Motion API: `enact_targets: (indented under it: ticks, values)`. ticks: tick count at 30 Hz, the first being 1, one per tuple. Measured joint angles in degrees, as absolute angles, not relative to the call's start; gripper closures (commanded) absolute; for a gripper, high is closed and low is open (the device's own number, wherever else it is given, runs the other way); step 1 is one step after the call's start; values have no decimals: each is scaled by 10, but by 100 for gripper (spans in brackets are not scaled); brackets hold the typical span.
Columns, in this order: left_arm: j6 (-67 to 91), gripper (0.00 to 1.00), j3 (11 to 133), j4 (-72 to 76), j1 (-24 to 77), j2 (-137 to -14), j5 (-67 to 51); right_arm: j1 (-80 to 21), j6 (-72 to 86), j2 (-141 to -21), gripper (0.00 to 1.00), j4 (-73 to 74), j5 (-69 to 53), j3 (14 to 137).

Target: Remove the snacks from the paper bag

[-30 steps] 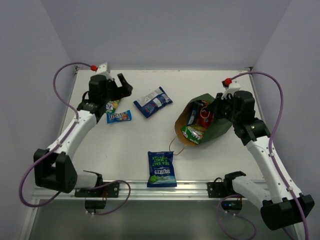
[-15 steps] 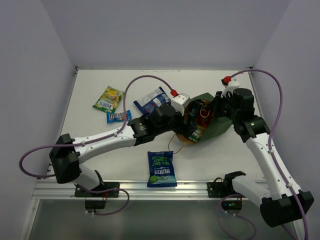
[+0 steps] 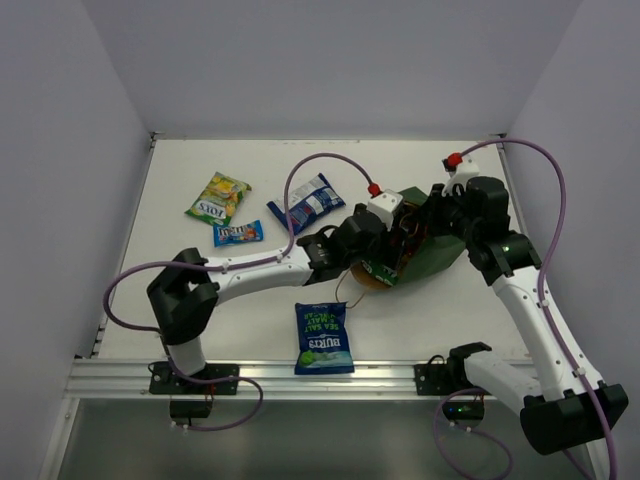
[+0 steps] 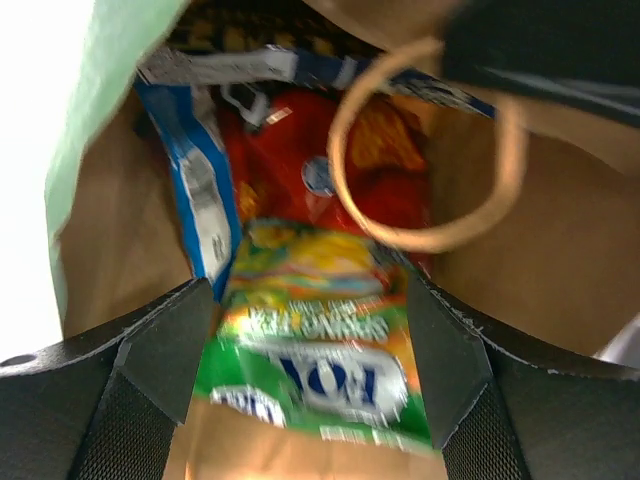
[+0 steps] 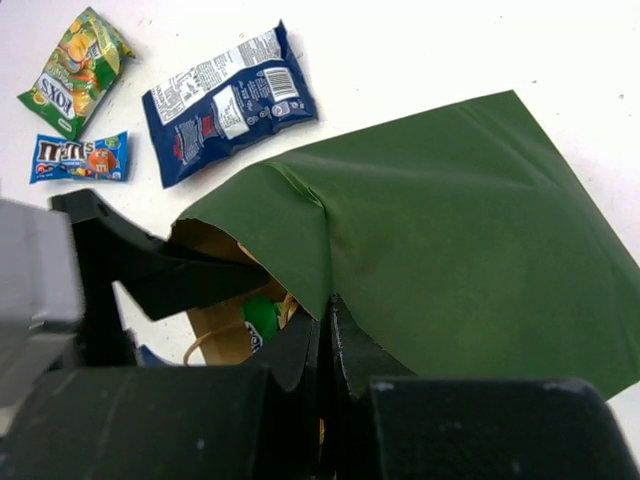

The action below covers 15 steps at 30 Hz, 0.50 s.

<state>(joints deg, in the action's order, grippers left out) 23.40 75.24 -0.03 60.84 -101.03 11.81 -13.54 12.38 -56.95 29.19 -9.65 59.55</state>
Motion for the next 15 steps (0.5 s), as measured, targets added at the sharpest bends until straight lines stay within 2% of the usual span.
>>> enact_targets:
  ticks: [9, 15]
  values:
    - [235, 21, 758, 32, 609, -1086, 201, -134, 146, -568, 100, 305, -112, 601]
    - [242, 21, 758, 39, 608, -1089, 230, -134, 151, -564, 100, 321, -116, 607]
